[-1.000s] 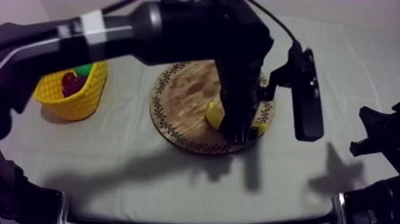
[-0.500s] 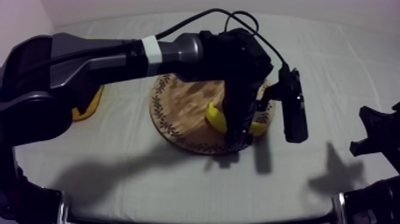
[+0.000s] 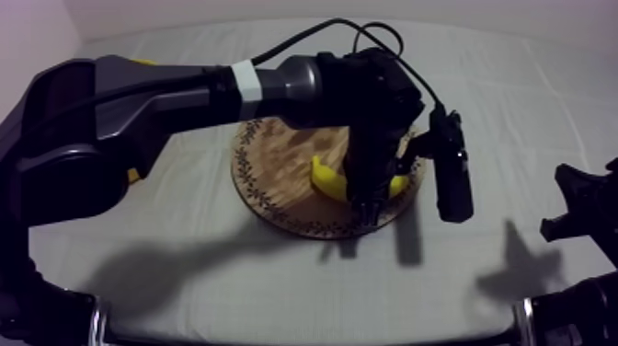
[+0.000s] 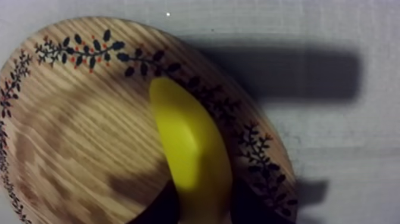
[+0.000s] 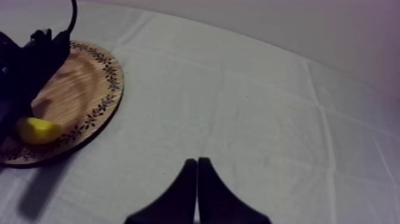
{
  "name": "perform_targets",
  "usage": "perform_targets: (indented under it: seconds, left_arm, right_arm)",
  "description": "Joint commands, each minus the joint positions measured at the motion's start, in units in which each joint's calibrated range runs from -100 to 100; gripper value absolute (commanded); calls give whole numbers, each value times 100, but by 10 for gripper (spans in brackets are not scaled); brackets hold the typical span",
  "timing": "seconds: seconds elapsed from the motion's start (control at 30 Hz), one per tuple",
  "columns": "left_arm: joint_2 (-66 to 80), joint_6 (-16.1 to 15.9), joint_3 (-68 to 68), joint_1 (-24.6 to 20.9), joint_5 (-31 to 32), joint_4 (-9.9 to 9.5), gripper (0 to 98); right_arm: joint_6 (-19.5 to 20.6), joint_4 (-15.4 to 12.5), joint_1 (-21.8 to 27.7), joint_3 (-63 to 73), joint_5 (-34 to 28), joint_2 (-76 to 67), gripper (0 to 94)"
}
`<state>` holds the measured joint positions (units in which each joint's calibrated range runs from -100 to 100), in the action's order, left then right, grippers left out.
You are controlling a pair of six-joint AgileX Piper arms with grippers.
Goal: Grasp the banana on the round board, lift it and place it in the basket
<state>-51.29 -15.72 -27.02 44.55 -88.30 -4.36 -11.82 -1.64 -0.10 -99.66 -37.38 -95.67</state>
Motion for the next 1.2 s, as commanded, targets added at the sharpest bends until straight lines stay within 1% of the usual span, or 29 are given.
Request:
perform_targets:
  seconds: [0.0, 0.27, 0.5, 0.63, 0.73, 0.83, 0.93, 1.03, 1.17]
  left_arm:
    - [4, 7, 12, 5, -7, 0, 262]
    - [374, 88, 90, -22, -15, 9, 249]
    - [1075, 277, 46, -34, -78, 31, 250]
    - [1452, 410, -105, 18, -256, 24, 250]
    - [1695, 523, -279, 97, -497, -52, 249]
    - [1914, 668, -370, 161, -698, -114, 249]
    - [2105, 869, -314, 159, -824, -136, 247]
    - [2274, 1147, -117, 77, -870, -142, 244]
    - [2484, 1568, 214, -153, -889, -102, 240]
  right_arm:
    - [-2, 0, 2, -1, 4, 0, 3]
    - [-2, 0, 2, -1, 4, 0, 3]
    - [-2, 0, 2, -1, 4, 0, 3]
    - [-2, 0, 2, -1, 4, 0, 3]
    - [-2, 0, 2, -1, 4, 0, 3]
    - [-2, 0, 2, -1, 4, 0, 3]
    - [-2, 0, 2, -1, 4, 0, 3]
    - [-2, 0, 2, -1, 4, 0, 3]
    - [-2, 0, 2, -1, 4, 0, 3]
